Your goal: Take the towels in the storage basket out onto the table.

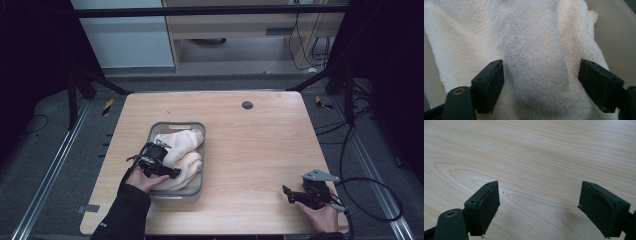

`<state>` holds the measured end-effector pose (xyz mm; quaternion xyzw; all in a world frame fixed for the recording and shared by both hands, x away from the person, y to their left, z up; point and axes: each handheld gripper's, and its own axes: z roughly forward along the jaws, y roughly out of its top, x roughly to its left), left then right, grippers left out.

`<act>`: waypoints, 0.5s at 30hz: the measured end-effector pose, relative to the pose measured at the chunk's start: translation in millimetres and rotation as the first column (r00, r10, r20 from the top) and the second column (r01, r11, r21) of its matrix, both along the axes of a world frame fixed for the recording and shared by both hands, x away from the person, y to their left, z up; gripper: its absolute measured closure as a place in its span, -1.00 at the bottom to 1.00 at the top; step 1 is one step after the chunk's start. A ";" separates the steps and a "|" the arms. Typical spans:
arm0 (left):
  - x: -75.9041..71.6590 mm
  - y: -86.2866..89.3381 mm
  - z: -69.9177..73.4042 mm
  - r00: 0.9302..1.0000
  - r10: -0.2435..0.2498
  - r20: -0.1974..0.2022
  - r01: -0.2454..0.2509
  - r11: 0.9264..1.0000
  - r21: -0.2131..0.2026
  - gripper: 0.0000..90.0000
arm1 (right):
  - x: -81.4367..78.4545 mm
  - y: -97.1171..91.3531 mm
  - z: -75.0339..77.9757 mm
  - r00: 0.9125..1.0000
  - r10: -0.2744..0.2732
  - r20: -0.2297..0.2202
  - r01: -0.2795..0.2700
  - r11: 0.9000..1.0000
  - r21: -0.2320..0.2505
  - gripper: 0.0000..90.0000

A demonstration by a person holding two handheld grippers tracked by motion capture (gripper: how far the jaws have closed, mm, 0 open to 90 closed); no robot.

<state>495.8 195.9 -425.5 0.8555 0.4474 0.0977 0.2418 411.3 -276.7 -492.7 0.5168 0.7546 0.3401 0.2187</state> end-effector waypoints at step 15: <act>5.3 1.0 -4.2 0.997 0.057 -0.049 -0.055 0.998 0.038 0.12 | 0.7 0.0 -0.4 1.000 0.007 -0.019 -0.007 1.000 0.003 -0.63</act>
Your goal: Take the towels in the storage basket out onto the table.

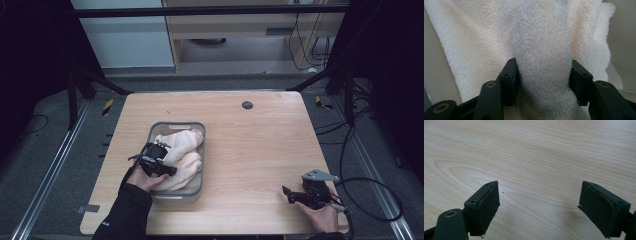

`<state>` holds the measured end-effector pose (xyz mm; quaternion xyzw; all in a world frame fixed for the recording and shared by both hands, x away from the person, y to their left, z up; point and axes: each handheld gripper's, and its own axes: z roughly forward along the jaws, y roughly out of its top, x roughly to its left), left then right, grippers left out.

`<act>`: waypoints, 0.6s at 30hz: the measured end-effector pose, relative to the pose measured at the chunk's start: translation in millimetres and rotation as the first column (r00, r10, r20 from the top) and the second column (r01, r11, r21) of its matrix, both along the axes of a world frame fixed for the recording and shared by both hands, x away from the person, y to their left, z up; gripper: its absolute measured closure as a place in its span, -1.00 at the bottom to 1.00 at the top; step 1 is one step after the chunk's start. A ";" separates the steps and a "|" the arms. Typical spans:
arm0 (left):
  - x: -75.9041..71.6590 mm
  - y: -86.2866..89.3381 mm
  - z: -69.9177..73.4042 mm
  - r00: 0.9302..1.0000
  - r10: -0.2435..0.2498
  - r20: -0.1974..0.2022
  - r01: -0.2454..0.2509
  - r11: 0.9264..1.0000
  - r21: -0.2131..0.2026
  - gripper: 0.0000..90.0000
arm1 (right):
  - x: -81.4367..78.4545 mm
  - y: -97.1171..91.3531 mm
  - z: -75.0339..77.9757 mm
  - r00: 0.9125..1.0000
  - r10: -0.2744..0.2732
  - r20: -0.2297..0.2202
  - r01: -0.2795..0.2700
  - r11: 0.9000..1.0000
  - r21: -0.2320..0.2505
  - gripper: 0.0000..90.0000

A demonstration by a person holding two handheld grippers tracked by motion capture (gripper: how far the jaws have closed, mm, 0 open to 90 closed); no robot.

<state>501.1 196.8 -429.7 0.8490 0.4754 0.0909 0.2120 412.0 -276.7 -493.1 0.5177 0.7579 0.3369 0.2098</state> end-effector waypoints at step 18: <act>-4.0 5.6 12.5 0.999 0.009 0.035 -0.008 1.000 -0.030 0.47 | 1.1 -0.9 -0.5 1.000 0.010 -0.003 -0.010 1.000 -0.003 -0.63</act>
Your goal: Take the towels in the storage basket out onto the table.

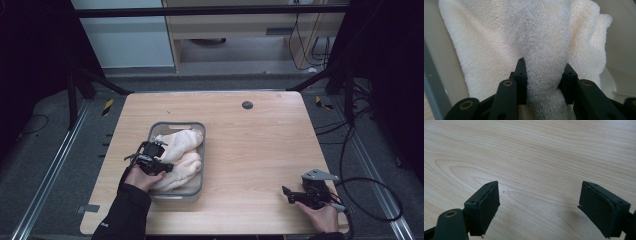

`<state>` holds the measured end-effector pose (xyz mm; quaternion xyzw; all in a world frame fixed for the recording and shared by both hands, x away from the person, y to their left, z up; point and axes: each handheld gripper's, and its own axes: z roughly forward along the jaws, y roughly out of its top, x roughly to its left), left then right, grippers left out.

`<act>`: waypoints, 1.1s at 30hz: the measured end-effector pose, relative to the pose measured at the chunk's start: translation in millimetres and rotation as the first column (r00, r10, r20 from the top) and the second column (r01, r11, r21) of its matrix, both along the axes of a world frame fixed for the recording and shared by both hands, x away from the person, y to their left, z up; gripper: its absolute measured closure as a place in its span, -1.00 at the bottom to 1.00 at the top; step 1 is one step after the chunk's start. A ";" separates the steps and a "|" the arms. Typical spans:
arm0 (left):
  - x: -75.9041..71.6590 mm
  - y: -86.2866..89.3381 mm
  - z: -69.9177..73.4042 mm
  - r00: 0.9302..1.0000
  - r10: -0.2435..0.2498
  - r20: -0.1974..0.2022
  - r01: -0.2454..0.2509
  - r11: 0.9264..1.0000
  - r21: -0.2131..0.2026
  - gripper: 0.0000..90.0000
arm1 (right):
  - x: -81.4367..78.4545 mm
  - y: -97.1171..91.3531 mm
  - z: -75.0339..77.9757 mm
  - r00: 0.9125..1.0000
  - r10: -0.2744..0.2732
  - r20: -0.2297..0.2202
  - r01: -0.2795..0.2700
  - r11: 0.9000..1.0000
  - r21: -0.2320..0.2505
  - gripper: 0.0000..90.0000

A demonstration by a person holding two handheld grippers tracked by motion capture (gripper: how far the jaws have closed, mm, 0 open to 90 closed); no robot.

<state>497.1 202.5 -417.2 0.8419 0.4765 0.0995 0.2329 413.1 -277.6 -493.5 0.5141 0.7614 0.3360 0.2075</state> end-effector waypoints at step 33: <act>-20.2 -3.6 98.9 0.974 -0.057 0.219 0.077 0.994 -0.083 0.50 | 0.3 -0.9 0.2 1.000 -0.002 -0.008 0.002 1.000 0.008 -0.62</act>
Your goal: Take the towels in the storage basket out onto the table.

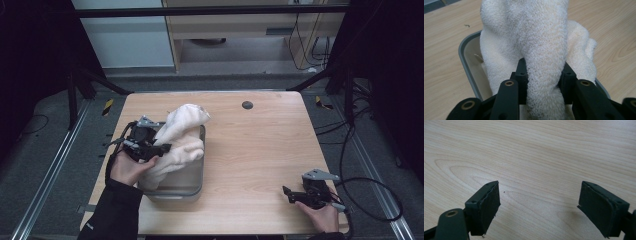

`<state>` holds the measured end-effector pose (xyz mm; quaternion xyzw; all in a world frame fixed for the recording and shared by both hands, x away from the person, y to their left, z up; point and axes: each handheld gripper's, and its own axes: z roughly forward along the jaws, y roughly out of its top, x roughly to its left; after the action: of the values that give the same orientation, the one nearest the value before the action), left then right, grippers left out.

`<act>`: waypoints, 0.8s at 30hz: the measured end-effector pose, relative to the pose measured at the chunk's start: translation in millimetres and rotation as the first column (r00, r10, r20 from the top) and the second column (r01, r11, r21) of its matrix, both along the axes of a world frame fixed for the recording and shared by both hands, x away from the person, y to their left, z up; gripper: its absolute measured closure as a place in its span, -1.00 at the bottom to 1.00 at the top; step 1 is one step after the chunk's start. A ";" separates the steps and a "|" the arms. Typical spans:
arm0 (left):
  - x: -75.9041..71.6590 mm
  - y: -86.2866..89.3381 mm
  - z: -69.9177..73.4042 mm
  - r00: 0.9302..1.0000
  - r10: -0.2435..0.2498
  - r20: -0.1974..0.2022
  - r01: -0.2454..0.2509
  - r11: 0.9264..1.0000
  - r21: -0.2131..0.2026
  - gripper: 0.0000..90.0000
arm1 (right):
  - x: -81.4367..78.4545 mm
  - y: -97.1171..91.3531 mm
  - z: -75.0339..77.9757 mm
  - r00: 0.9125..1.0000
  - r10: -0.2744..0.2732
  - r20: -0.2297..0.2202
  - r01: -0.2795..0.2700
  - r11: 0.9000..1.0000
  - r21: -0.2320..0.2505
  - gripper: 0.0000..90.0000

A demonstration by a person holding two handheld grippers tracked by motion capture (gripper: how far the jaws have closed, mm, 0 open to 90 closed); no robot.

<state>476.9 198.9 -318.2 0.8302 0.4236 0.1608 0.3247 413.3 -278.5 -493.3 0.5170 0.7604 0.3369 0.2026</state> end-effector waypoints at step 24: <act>-7.2 -15.0 44.2 0.997 -0.060 0.050 0.061 0.998 -0.011 0.50 | 0.0 -0.5 0.3 1.000 0.003 0.004 -0.003 1.000 -0.003 -0.62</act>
<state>469.7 183.9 -274.1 0.8364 0.3911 0.1688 0.3450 413.4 -279.0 -493.0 0.5150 0.7612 0.3369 0.2046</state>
